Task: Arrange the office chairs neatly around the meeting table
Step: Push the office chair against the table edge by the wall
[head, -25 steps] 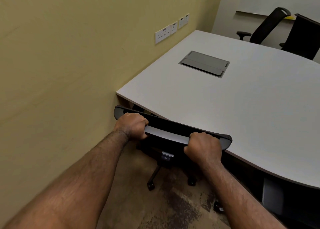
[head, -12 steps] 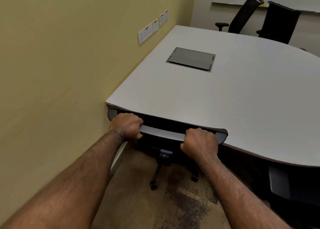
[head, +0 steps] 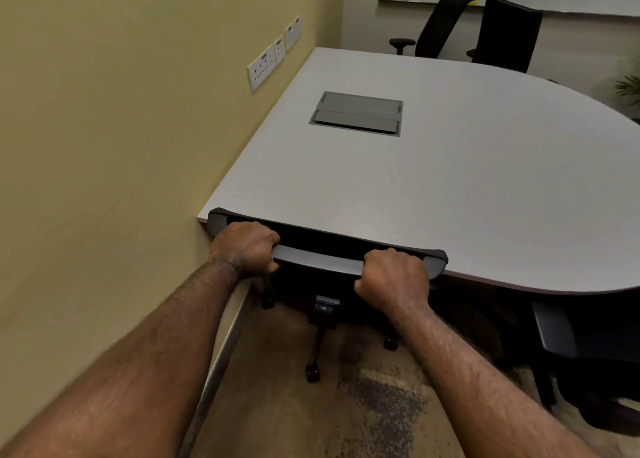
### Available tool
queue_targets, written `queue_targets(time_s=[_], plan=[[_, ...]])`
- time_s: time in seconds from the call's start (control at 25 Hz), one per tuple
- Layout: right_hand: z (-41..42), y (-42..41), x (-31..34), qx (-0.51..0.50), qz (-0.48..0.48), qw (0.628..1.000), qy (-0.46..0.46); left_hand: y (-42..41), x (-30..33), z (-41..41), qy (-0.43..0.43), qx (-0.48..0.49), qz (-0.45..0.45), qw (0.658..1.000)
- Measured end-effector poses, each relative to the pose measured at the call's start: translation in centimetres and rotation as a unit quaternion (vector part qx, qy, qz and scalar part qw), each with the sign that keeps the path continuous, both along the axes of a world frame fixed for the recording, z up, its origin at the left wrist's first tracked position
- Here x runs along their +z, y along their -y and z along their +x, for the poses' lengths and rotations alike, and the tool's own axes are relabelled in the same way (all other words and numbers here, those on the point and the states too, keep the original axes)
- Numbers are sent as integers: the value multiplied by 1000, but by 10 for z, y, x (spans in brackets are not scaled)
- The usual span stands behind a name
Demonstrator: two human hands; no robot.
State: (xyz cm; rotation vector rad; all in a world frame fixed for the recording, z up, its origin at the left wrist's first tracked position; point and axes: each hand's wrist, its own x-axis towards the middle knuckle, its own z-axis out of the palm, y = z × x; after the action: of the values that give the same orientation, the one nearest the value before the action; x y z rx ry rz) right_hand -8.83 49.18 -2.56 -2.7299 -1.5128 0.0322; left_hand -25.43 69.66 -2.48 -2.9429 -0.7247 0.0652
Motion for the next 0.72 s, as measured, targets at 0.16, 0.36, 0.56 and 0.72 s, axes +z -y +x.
queue_targets(time_s=[0.16,0.36,0.56,0.72], plan=[[5,-6,0,-2,-3,1000,2,-7,-1,6,10,-7,-8,1000],[21,-12,-2,-1,-5,1000,5,-10,-3,17,11,-7,-34,999],[26,-19,-2,3,-3,1000,-2,-19,-4,21,13,-8,-38,999],[24,-24,-2,1,-6,1000,-7,-27,-4,21,15,-10,-36,999]])
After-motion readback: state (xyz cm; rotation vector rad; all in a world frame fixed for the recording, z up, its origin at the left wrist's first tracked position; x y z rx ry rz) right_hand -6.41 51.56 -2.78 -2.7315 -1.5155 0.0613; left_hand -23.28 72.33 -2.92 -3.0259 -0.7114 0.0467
